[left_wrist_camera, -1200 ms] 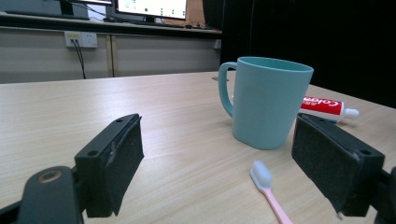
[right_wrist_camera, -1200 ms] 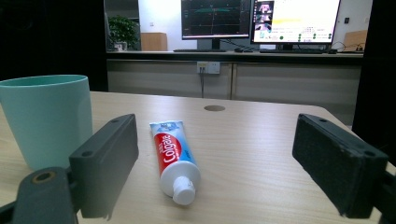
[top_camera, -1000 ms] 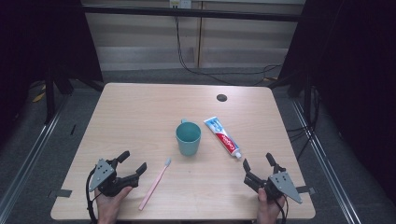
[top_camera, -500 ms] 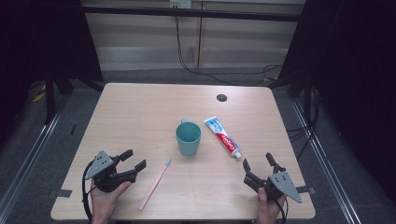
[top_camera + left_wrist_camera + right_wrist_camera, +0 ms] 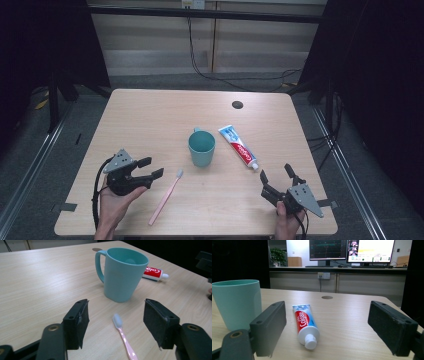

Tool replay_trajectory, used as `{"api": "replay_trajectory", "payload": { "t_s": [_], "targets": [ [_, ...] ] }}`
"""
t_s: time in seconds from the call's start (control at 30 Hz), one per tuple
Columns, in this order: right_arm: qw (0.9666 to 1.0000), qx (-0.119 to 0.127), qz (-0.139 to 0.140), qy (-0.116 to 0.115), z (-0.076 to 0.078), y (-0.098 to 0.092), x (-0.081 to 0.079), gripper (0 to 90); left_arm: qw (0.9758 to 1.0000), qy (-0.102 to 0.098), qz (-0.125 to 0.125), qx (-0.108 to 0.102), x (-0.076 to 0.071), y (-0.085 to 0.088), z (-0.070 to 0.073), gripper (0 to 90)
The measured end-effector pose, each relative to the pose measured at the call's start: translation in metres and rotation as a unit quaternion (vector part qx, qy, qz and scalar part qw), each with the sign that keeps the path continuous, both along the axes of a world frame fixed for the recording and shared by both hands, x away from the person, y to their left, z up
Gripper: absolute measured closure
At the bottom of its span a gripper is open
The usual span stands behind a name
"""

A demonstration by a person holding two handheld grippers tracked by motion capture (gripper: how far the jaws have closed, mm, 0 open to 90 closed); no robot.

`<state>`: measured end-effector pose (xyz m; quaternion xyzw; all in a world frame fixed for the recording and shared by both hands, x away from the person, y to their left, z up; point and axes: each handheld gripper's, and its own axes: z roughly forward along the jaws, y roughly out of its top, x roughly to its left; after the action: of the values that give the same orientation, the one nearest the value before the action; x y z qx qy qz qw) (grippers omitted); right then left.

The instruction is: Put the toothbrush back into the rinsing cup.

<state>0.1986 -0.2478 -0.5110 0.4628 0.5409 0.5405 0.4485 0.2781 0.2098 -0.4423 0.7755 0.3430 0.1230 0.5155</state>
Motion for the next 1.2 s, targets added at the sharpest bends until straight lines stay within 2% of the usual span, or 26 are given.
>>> {"api": "replay_trajectory", "payload": {
  "t_s": [0.07, 0.13, 0.23, 0.27, 0.3, 0.33, 0.37, 0.43, 0.47, 0.53, 0.57, 0.6, 0.67, 0.7, 0.73, 0.77, 0.83, 0.87, 0.93, 0.97, 1.0, 1.03, 1.07, 1.1, 1.13, 1.2],
  "targets": [
    [1.0000, 0.000, 0.000, 0.000, 0.000, 0.000, 0.000, 14.6, 0.9999, 0.006, -0.006, 0.008, 0.001, 0.000, 0.004, 39.3],
    [1.0000, 0.000, 0.001, 0.000, 0.000, 0.000, 0.000, 14.6, 0.9994, 0.007, -0.017, 0.029, 0.001, 0.000, 0.008, 39.9],
    [1.0000, -0.001, 0.003, 0.001, 0.000, 0.000, 0.000, 14.8, 0.9990, 0.016, -0.031, 0.027, 0.003, 0.000, 0.013, 45.4],
    [1.0000, 0.000, 0.004, 0.000, 0.000, 0.000, 0.000, 14.9, 0.9985, 0.019, -0.030, 0.041, 0.003, -0.002, 0.015, 48.8],
    [1.0000, 0.000, 0.004, 0.000, 0.000, 0.000, 0.000, 14.9, 0.9987, 0.012, -0.032, 0.039, 0.001, -0.002, 0.017, 51.3],
    [1.0000, 0.000, 0.004, 0.001, 0.000, 0.000, 0.000, 14.9, 0.9986, 0.019, -0.043, 0.025, 0.001, -0.002, 0.018, 53.3],
    [1.0000, -0.001, 0.005, 0.002, 0.000, 0.000, 0.000, 14.9, 0.9982, 0.027, -0.048, 0.022, 0.001, -0.002, 0.018, 53.7],
    [1.0000, -0.001, 0.005, 0.002, 0.000, 0.000, 0.000, 14.9, 0.9973, 0.035, -0.040, 0.051, 0.002, -0.004, 0.020, 53.9],
    [1.0000, -0.002, 0.005, 0.002, 0.000, 0.000, 0.001, 14.8, 0.9973, 0.035, -0.040, 0.051, 0.002, -0.004, 0.020, 54.1],
    [1.0000, -0.001, 0.005, 0.002, 0.000, 0.000, 0.000, 14.9, 0.9957, 0.048, -0.047, 0.063, 0.004, -0.006, 0.019, 54.1],
    [1.0000, 0.000, 0.005, 0.001, 0.000, 0.000, 0.000, 14.8, 0.9937, 0.067, -0.048, 0.075, 0.008, -0.009, 0.018, 54.1],
    [1.0000, -0.001, 0.005, 0.002, 0.000, 0.000, 0.000, 14.9, 0.9937, 0.067, -0.048, 0.075, 0.008, -0.009, 0.018, 54.1],
    [1.0000, -0.001, 0.005, 0.002, 0.000, 0.000, 0.000, 14.8, 0.9908, 0.087, -0.052, 0.090, 0.012, -0.012, 0.018, 54.1],
    [1.0000, -0.001, 0.005, 0.002, 0.000, 0.000, 0.000, 14.8, 0.9886, 0.100, -0.057, 0.097, 0.015, -0.013, 0.018, 54.1],
    [1.0000, -0.001, 0.005, 0.002, 0.000, 0.000, 0.000, 14.8, 0.9870, 0.106, -0.060, 0.105, 0.016, -0.014, 0.017, 54.1],
    [1.0000, -0.001, 0.005, 0.002, 0.000, 0.000, 0.000, 14.8, 0.9870, 0.106, -0.060, 0.105, 0.016, -0.014, 0.017, 54.1],
    [1.0000, -0.001, 0.005, 0.002, 0.000, 0.000, 0.000, 14.8, 0.9826, 0.124, -0.064, 0.123, 0.019, -0.016, 0.019, 54.3],
    [1.0000, -0.001, 0.005, 0.002, 0.000, 0.000, 0.000, 14.8, 0.9826, 0.124, -0.064, 0.123, 0.019, -0.016, 0.019, 54.5],
    [1.0000, -0.001, 0.004, 0.002, 0.000, 0.000, 0.000, 14.8, 0.9800, 0.130, -0.066, 0.135, 0.020, -0.018, 0.021, 55.2],
    [1.0000, 0.000, 0.005, 0.001, 0.000, 0.000, 0.000, 14.8, 0.9763, 0.146, -0.063, 0.147, 0.022, -0.020, 0.023, 56.9],
    [1.0000, 0.000, 0.005, 0.001, 0.000, 0.000, 0.000, 14.8, 0.9763, 0.146, -0.063, 0.147, 0.022, -0.020, 0.023, 56.9],
    [1.0000, 0.000, 0.005, 0.001, 0.000, 0.000, 0.000, 14.8, 0.9717, 0.161, -0.068, 0.159, 0.024, -0.021, 0.023, 56.9],
    [1.0000, 0.000, 0.005, 0.001, 0.000, 0.000, 0.000, 14.8, 0.9696, 0.167, -0.071, 0.164, 0.025, -0.021, 0.023, 57.0],
    [1.0000, -0.001, 0.006, 0.001, 0.000, 0.000, 0.000, 14.9, 0.9654, 0.178, -0.075, 0.175, 0.026, -0.022, 0.023, 57.9],
    [1.0000, -0.001, 0.006, 0.001, 0.000, 0.000, 0.000, 14.9, 0.9654, 0.178, -0.075, 0.175, 0.026, -0.022, 0.023, 58.0],
    [1.0000, -0.001, 0.006, 0.002, 0.000, 0.000, 0.000, 14.8, 0.9625, 0.189, -0.070, 0.181, 0.028, -0.022, 0.022, 58.4]
  ]
}}
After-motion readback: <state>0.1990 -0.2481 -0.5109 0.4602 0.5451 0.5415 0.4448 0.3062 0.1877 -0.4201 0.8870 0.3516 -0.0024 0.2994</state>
